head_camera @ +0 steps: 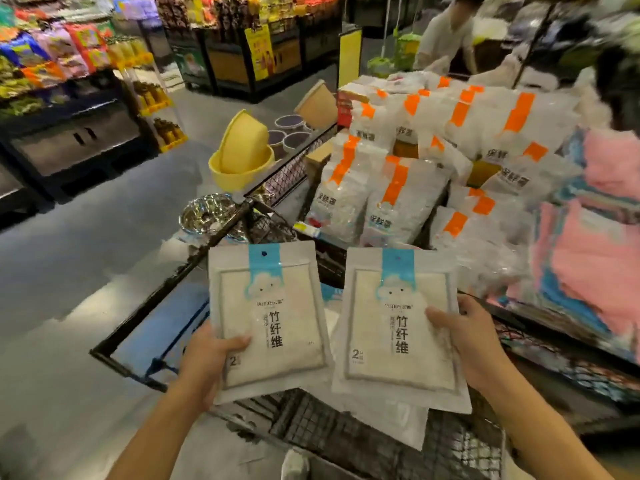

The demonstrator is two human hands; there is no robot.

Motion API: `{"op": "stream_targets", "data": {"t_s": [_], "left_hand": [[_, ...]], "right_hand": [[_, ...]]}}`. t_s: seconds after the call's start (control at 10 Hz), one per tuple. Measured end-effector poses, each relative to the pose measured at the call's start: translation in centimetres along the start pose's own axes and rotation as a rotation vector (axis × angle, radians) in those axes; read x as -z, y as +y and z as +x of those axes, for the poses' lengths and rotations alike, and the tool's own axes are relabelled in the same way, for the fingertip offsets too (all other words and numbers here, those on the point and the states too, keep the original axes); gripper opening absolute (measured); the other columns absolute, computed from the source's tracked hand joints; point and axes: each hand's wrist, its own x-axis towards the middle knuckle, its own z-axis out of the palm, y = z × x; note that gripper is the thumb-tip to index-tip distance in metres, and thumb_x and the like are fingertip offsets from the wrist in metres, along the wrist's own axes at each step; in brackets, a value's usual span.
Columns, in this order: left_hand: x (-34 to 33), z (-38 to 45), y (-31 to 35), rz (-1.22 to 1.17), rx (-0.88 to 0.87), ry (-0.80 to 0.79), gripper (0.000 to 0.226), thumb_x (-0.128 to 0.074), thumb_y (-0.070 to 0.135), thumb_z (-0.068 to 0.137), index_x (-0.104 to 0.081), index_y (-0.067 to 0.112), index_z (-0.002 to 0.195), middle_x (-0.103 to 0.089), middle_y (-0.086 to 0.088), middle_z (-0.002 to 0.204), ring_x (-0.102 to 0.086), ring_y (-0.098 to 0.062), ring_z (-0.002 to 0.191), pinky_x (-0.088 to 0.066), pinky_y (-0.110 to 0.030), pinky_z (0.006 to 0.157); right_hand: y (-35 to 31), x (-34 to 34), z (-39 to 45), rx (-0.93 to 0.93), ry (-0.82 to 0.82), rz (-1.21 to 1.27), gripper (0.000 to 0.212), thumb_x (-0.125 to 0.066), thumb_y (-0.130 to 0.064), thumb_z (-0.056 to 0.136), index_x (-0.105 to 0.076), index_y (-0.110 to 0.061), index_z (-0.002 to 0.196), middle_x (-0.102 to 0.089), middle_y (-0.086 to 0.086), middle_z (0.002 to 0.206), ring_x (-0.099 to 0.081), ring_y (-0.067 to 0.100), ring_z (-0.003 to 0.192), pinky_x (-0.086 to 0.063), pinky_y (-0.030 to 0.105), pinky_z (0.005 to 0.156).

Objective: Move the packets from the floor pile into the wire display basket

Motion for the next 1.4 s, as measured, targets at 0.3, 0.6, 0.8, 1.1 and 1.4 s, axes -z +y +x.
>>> {"op": "stream_targets", "data": {"t_s": [0.3, 0.6, 0.8, 1.1, 1.4], "left_hand": [[-1.7, 19.3, -3.4, 0.243, 0.185, -0.259, 0.039, -0.071, -0.017, 0.078, -0.067, 0.013, 0.103, -0.078, -0.008, 0.094, -0.073, -0.028, 0.089, -0.059, -0.04, 0.072], [-3.9, 29.7, -9.2, 0.468, 0.309, -0.417, 0.044, -0.072, -0.009, 0.079, -0.067, 0.01, 0.119, -0.076, -0.012, 0.108, -0.071, -0.032, 0.098, -0.059, -0.05, 0.084], [-5.8, 31.3, -12.2, 0.507, 0.33, -0.442, 0.046, -0.071, -0.012, 0.081, -0.063, 0.01, 0.121, -0.072, -0.01, 0.112, -0.069, -0.03, 0.101, -0.057, -0.038, 0.071], [-6.1, 29.8, -15.6, 0.986, -0.145, -0.5, 0.073, -0.07, 0.017, 0.093, -0.031, 0.026, 0.155, -0.041, -0.001, 0.129, -0.047, -0.02, 0.117, -0.05, -0.042, 0.098], [-6.6, 27.5, -14.1, 1.404, -0.639, -0.437, 0.056, -0.071, 0.044, 0.089, -0.059, 0.022, 0.138, -0.058, -0.008, 0.138, -0.059, -0.026, 0.121, -0.056, -0.038, 0.092]], "right_hand": [[6.7, -5.5, 4.0, -0.144, 0.369, -0.077, 0.026, -0.07, -0.005, 0.094, -0.057, -0.02, 0.111, -0.072, 0.009, 0.104, -0.076, 0.028, 0.086, -0.062, 0.038, 0.06], [12.2, -8.4, 9.0, -0.34, 0.484, -0.161, 0.029, -0.07, -0.01, 0.095, -0.052, -0.018, 0.116, -0.069, 0.009, 0.103, -0.076, 0.023, 0.077, -0.06, 0.031, 0.054], [15.5, -8.7, 12.3, -0.386, 0.51, -0.249, 0.04, -0.069, -0.013, 0.095, -0.047, -0.015, 0.129, -0.065, 0.007, 0.11, -0.073, 0.023, 0.086, -0.062, 0.034, 0.06], [20.1, -9.6, 13.0, -0.306, 0.577, -0.458, 0.037, -0.064, -0.018, 0.1, -0.044, -0.02, 0.131, -0.066, 0.005, 0.109, -0.074, 0.02, 0.083, -0.064, 0.037, 0.057], [17.9, -9.1, 12.8, -0.102, 0.598, -1.315, 0.063, -0.07, -0.051, 0.089, -0.05, -0.015, 0.136, -0.055, 0.004, 0.121, -0.055, 0.022, 0.11, -0.048, 0.04, 0.095]]}}
